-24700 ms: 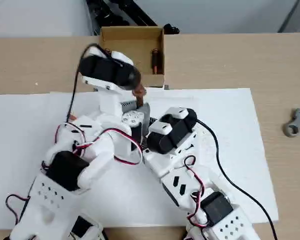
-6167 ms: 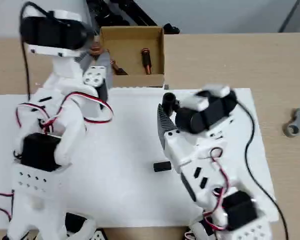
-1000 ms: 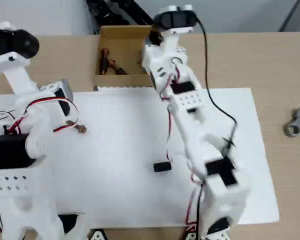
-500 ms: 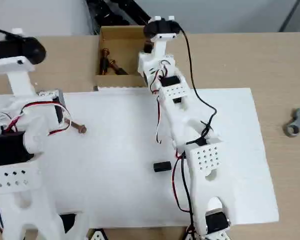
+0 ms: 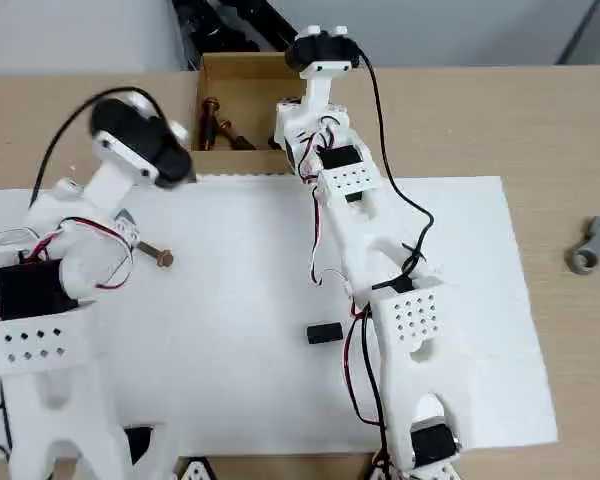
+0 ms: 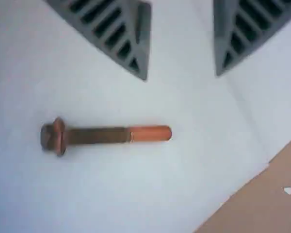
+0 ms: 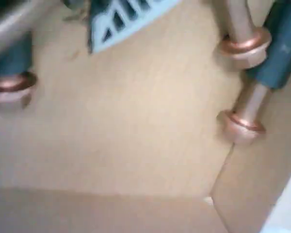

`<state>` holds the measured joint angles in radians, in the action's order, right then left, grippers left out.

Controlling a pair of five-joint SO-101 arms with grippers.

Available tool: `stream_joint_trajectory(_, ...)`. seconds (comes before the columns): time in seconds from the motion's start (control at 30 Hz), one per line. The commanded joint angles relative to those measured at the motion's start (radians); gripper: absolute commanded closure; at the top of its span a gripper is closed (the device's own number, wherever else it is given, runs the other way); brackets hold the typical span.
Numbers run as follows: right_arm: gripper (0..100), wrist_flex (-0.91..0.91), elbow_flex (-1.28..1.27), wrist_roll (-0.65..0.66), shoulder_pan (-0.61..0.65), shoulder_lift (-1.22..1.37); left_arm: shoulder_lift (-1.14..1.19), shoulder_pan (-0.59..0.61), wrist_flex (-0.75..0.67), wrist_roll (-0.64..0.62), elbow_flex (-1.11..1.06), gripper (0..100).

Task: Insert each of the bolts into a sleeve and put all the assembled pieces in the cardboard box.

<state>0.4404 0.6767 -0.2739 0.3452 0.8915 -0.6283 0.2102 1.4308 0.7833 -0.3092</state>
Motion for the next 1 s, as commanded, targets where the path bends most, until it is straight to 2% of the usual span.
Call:
stream_joint_trajectory(0.0,76.8,0.073,0.055,-0.011,-0.010,-0.077,0.066,0.008,0.060,0.094,0.015,92)
stream_joint_trajectory(0.17,76.6,0.239,0.055,-0.066,-0.024,-0.174,0.305,0.034,0.115,0.141,0.088,92)
stream_joint_trajectory(0.5,76.5,0.667,0.055,-0.060,-0.107,-0.389,0.718,0.035,0.117,0.338,0.300,92)
stream_joint_trajectory(0.63,76.5,0.805,0.055,-0.011,-0.119,-0.455,0.836,0.032,0.117,0.404,0.389,92)
stream_joint_trajectory(0.83,76.5,0.914,0.055,-0.011,-0.113,-0.524,0.957,0.038,0.120,0.577,0.470,92)
stream_joint_trajectory(0.97,76.5,0.938,0.055,-0.011,-0.113,-0.539,1.011,0.038,0.203,0.683,0.539,92)
